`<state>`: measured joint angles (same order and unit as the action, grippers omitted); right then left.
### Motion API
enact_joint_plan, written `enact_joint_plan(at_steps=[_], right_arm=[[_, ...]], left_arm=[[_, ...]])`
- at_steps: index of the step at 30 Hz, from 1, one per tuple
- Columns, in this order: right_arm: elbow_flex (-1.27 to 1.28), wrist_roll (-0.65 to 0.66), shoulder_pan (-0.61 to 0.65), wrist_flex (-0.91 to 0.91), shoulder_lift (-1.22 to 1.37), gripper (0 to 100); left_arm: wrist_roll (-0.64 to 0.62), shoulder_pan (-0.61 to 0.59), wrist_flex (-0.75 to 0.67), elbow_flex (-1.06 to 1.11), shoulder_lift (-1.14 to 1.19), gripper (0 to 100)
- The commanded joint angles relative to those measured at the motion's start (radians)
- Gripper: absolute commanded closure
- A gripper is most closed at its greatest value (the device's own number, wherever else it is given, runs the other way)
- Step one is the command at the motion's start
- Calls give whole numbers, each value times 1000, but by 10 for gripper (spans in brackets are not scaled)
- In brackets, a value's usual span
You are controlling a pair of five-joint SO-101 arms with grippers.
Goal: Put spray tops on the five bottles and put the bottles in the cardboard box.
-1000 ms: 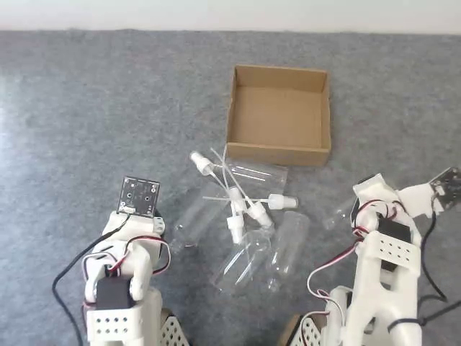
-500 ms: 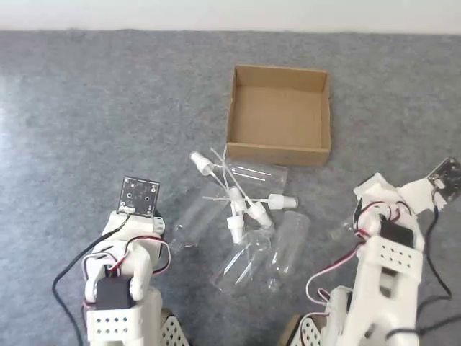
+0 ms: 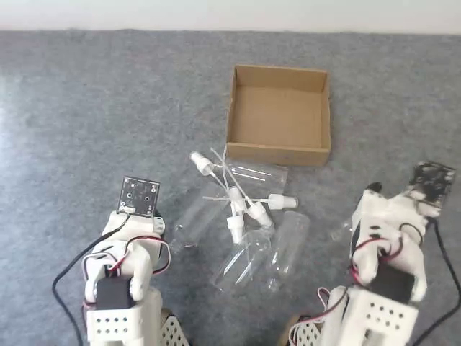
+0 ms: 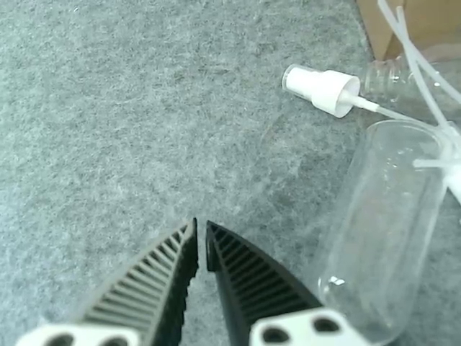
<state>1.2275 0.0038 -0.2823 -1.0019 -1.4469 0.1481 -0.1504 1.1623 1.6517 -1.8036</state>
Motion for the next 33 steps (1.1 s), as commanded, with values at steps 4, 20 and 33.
enact_joint_plan(at_steps=[4, 20, 33], right_arm=[[-58, 163, 44, -166, -84, 670], [-196, 580, 91, -404, -81, 763], [-201, 964, 104, -464, 151, 673]], left_arm=[[11, -2, -34, -8, -18, 981], [11, 2, -61, 16, -18, 981], [11, 0, -61, 16, -18, 981]])
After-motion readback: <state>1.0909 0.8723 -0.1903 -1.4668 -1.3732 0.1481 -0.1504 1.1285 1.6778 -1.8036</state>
